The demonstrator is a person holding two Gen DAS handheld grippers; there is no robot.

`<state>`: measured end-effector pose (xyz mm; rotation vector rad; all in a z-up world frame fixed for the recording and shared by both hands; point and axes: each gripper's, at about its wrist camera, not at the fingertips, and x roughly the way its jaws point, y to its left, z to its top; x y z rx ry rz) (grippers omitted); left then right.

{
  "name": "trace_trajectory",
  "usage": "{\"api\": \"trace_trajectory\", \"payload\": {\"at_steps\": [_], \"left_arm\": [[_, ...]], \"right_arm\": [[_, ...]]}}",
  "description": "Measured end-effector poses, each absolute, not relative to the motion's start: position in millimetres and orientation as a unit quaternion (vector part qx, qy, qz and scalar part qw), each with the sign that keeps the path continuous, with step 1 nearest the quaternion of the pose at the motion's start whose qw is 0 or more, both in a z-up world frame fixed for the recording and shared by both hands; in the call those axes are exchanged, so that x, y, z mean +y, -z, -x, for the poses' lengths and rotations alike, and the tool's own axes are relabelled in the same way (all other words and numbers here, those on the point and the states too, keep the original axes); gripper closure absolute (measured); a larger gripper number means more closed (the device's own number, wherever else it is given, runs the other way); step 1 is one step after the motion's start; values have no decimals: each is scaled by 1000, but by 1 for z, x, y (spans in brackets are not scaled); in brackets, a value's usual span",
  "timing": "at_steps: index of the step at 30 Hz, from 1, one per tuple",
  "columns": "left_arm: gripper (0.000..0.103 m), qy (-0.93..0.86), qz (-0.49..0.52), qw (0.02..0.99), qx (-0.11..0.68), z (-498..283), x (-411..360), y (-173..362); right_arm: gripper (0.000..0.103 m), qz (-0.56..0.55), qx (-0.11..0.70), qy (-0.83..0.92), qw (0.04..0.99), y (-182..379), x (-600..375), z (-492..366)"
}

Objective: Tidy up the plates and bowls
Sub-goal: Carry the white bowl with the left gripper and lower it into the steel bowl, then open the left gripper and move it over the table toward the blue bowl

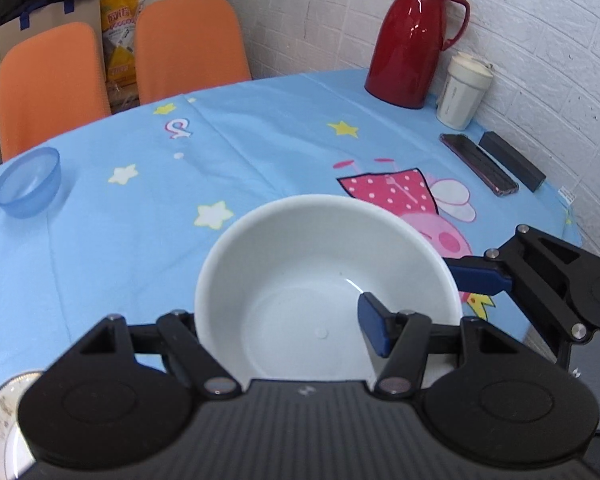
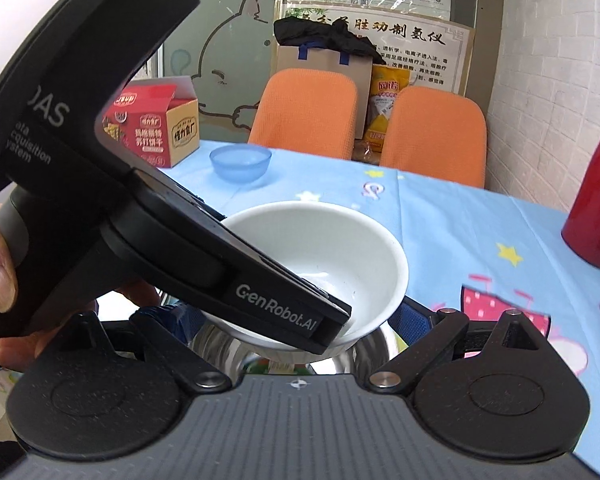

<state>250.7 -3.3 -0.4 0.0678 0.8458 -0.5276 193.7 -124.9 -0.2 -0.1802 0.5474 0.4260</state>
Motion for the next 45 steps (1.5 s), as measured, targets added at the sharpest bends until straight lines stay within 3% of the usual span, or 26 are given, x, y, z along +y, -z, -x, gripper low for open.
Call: {"api": "trace_trajectory", "payload": {"at_steps": [7,12,22,45], "left_arm": [[42,241,-42,870,427,-259,-8,28],[29,238,-21,883,404,-253,7,11],[29,170,33,921,349,-224,38,-19],[28,69,63,938,335,-187,109,-11]], "right_arm": [[19,78,295,-207,930,21,-130,-197],[19,75,303,-187,931,27,-144,-175],[18,-32,314,-138,939,31,-190,-147],[18,-54,310,-160,936,23,-163,-150]]}}
